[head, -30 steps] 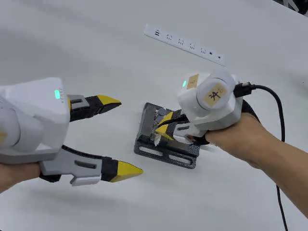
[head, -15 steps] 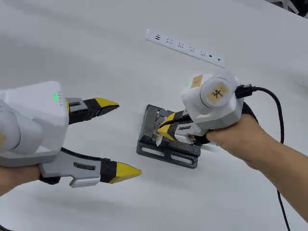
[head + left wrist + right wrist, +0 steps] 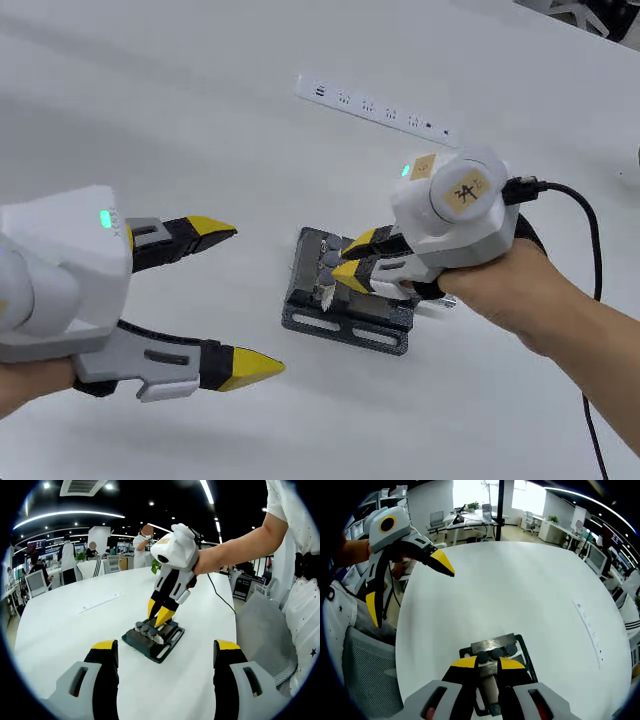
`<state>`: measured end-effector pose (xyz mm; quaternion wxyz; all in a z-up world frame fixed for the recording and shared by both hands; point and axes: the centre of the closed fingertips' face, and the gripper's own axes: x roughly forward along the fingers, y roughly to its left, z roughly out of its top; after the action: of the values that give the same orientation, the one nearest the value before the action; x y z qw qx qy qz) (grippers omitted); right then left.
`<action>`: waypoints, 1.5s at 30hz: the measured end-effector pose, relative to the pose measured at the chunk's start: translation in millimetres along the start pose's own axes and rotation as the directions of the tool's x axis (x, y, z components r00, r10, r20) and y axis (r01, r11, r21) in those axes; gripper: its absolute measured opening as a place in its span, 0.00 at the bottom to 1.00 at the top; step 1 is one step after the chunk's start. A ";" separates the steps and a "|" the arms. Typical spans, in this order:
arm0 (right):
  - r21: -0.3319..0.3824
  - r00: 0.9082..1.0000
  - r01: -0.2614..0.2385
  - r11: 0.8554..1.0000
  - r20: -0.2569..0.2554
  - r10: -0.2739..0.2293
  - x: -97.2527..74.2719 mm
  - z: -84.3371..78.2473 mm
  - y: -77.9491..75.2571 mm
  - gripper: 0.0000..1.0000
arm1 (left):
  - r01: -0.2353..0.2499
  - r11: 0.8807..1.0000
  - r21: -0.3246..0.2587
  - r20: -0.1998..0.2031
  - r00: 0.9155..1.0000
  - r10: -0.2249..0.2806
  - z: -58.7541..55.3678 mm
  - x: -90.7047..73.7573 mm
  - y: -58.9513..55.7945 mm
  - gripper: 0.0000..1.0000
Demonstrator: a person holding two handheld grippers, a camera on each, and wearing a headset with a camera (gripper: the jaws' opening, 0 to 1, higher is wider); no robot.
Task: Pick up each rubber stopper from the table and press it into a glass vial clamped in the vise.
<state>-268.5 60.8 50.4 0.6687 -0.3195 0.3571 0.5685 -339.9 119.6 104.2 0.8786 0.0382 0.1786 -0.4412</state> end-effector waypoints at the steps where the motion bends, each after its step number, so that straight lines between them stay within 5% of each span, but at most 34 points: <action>1: 0.003 1.000 0.003 1.000 0.001 -0.003 -1.8 -0.9 -0.1 0.12 | 0.001 1.000 0.002 -0.001 1.000 -0.001 0.0 -0.4 -0.3 0.77; 19: 0.118 0.991 0.080 0.990 0.094 -0.091 -47.3 -39.3 2.0 0.28 | -0.017 1.000 0.026 -0.022 1.000 0.017 -1.3 -10.2 -1.0 0.85; 45: 0.281 0.950 0.154 0.947 0.222 -0.220 -91.2 -100.8 13.9 0.68 | -0.029 0.999 0.018 -0.060 0.998 0.030 -20.0 -12.0 -0.7 0.99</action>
<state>-302.8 -69.7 72.2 0.7958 -0.1875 0.3089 0.4859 -352.6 132.9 89.8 0.8789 0.0616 0.2005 -0.4283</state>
